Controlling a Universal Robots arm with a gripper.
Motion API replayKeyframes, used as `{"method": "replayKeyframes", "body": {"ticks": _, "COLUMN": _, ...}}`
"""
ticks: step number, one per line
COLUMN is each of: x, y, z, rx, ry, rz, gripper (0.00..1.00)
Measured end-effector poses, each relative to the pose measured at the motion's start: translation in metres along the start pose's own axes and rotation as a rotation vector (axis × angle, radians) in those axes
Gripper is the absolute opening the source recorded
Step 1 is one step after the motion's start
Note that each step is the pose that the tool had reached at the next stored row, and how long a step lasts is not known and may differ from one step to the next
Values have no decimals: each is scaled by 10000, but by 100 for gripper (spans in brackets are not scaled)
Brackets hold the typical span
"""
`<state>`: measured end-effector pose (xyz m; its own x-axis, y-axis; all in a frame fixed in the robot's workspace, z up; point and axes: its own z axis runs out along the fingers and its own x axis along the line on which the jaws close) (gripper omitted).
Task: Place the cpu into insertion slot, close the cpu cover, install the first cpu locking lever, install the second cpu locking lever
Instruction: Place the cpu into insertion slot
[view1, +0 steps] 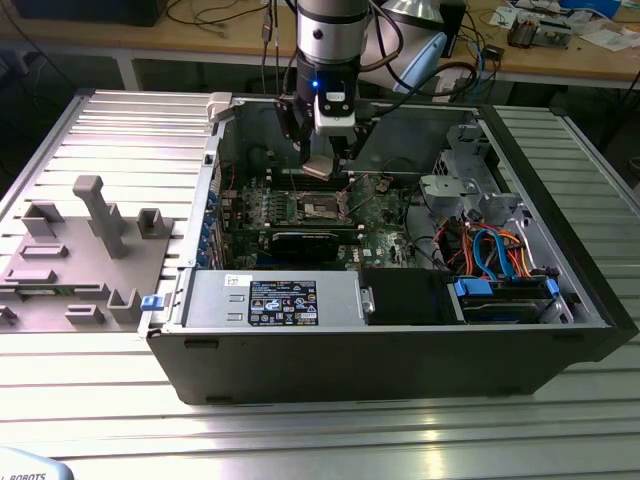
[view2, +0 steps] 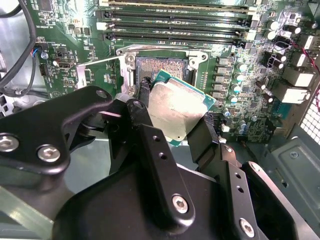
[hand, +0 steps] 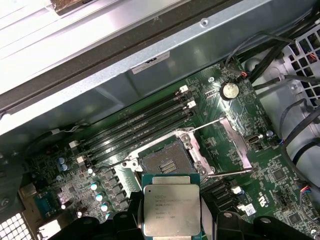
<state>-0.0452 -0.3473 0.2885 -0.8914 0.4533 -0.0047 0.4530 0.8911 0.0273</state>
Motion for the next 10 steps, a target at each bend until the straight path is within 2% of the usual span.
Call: {"method": "replayKeyframes", "body": {"ticks": 10, "x": 0, "y": 0, "z": 8, "rx": 10, "ry": -8, "rz": 80, "gripper": 55}}
